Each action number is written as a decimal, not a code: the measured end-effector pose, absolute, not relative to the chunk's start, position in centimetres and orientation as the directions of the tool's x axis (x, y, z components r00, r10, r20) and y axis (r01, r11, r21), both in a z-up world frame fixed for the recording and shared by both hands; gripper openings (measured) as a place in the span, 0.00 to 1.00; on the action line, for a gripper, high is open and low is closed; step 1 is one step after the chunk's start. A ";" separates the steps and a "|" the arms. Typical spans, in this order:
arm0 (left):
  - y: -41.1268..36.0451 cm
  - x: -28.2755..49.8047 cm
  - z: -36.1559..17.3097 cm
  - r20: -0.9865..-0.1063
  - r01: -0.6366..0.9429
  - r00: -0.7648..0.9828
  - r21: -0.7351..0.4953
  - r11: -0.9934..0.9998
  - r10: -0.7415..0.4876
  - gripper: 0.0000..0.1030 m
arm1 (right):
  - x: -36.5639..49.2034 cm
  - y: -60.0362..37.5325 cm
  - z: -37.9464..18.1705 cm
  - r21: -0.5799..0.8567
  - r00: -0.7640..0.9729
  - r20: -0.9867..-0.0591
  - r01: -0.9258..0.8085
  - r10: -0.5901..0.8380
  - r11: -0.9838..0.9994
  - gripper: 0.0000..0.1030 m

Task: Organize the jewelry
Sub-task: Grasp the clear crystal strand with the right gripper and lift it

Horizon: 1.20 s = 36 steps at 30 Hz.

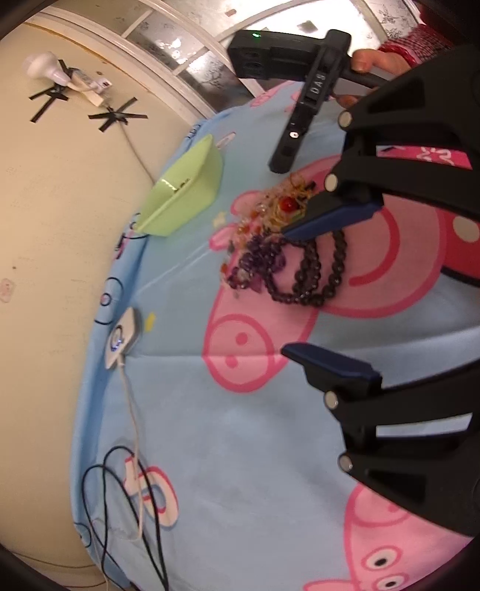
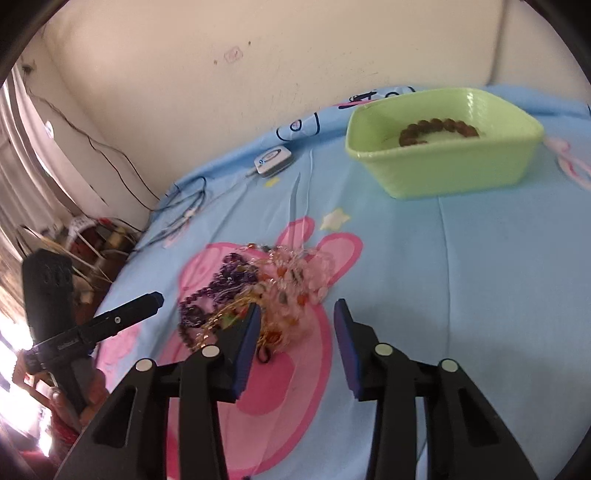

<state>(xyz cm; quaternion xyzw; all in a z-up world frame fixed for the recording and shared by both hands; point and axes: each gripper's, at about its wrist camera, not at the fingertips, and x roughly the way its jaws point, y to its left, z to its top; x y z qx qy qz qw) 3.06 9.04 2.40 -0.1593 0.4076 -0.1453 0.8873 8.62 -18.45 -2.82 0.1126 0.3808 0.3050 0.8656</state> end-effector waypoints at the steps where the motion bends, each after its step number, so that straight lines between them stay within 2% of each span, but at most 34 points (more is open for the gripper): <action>1: 9.0 3.3 2.6 -0.677 0.130 0.630 -0.392 0.911 -0.381 0.54 | 9.0 -18.3 -2.6 0.419 0.524 -0.594 -0.445 0.610 0.791 0.18; 6: 8.7 5.3 4.5 -0.668 0.184 0.636 -0.355 0.917 -0.386 0.54 | 10.9 -16.9 -1.2 0.331 0.533 -0.623 -0.483 0.573 0.810 0.18; 12: 7.1 9.0 4.3 -0.716 0.255 0.594 -0.265 0.930 -0.367 0.53 | 12.7 -14.4 -2.4 0.215 0.509 -0.700 -0.518 0.501 0.828 0.18; 13: 7.0 9.6 4.2 -0.721 0.254 0.589 -0.265 0.930 -0.366 0.49 | 12.9 -14.1 -2.7 0.195 0.513 -0.705 -0.524 0.490 0.829 0.16; 14: 7.1 9.9 4.1 -0.721 0.254 0.585 -0.272 0.928 -0.371 0.48 | 12.8 -14.1 -2.7 0.179 0.517 -0.702 -0.537 0.489 0.824 0.00; 16: 7.3 10.3 4.2 -0.713 0.256 0.590 -0.279 0.925 -0.379 0.48 | 13.1 -14.4 -2.4 0.194 0.494 -0.708 -0.552 0.505 0.811 0.00; 20: 7.1 10.5 5.1 -0.695 0.286 0.600 -0.276 0.918 -0.396 0.49 | 13.4 -16.6 -0.1 0.224 0.547 -0.659 -0.513 0.516 0.829 0.00; 22: 6.2 10.4 5.6 -0.688 0.319 0.604 -0.253 0.913 -0.402 0.55 | 13.1 -17.3 1.6 0.223 0.564 -0.634 -0.522 0.529 0.823 0.00; 26: 4.2 10.6 5.6 -0.704 0.373 0.591 -0.195 0.907 -0.394 0.57 | 12.6 -17.4 3.3 0.227 0.555 -0.625 -0.543 0.548 0.808 0.00; 30: 4.8 11.5 4.7 -0.711 0.334 0.584 -0.229 0.914 -0.391 0.57 | 11.9 -18.1 4.0 0.224 0.579 -0.608 -0.532 0.544 0.817 0.00; 33: 5.4 12.0 4.2 -0.715 0.307 0.570 -0.272 0.912 -0.405 0.57 | 11.0 -20.0 6.3 0.252 0.631 -0.540 -0.510 0.557 0.822 0.00; 36: 5.2 11.4 5.5 -0.683 0.338 0.579 -0.295 0.894 -0.445 0.57 | 9.8 -21.3 9.5 0.239 0.678 -0.481 -0.509 0.556 0.827 0.00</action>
